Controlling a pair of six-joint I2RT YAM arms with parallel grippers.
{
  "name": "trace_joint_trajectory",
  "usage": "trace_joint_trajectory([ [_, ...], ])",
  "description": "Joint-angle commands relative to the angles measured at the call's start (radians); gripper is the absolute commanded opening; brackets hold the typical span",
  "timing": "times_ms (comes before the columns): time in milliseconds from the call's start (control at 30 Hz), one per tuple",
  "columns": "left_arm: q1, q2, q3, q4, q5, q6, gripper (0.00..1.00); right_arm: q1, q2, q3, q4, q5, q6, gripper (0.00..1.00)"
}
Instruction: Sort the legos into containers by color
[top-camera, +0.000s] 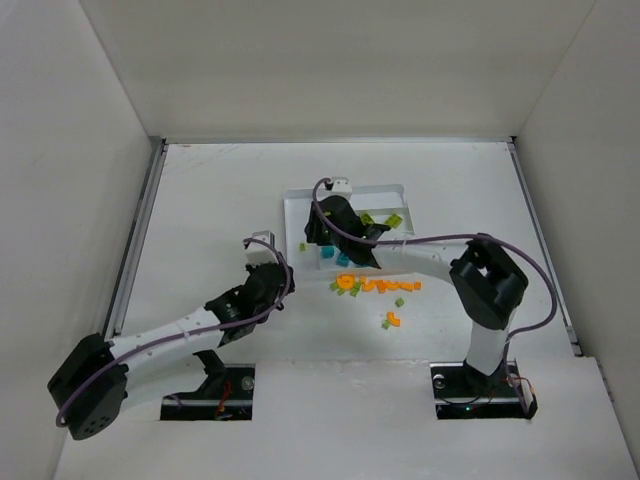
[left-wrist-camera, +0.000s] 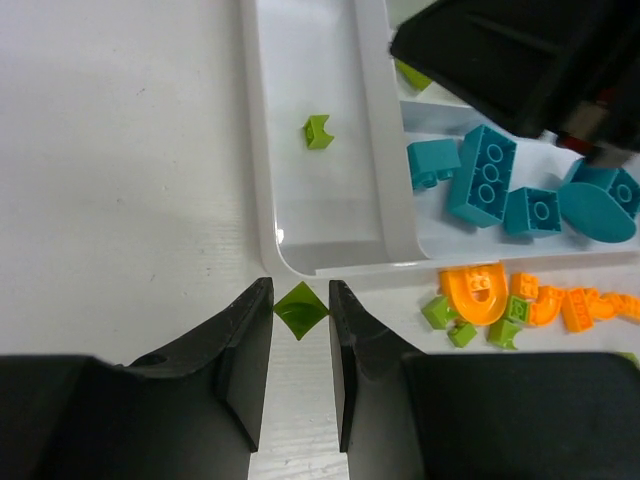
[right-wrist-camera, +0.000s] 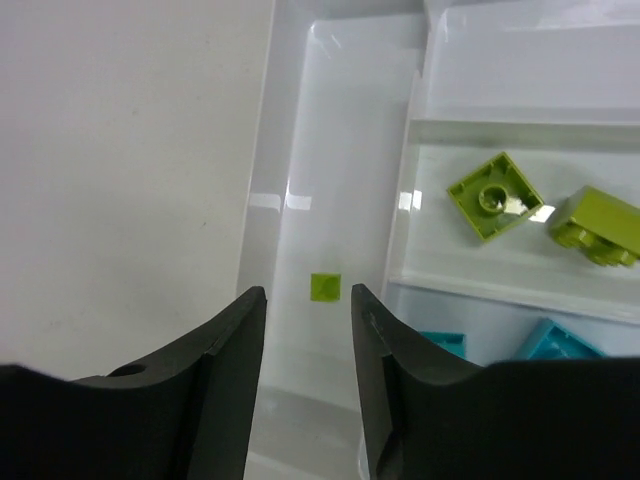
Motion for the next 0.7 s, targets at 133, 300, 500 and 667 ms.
trace_joint_trajectory([
  [133, 0.057, 0.207, 0.128, 0.18, 0.061, 0.054, 0.2, 0.01, -0.318, -0.308, 0.022, 0.152, 0.069, 0.25],
  [300, 0.08, 0.362, 0.196, 0.232, 0.046, 0.095, 0.21, 0.084, -0.568, -0.561, -0.11, 0.24, 0.202, 0.24],
  [500, 0.114, 0.509, 0.259, 0.257, 0.047, 0.107, 0.25, 0.193, -0.512, -0.559, -0.258, 0.18, 0.208, 0.35],
  [667, 0.123, 0.543, 0.291, 0.257, 0.05, 0.12, 0.38, 0.221, -0.4, -0.499, -0.268, 0.184, 0.21, 0.48],
])
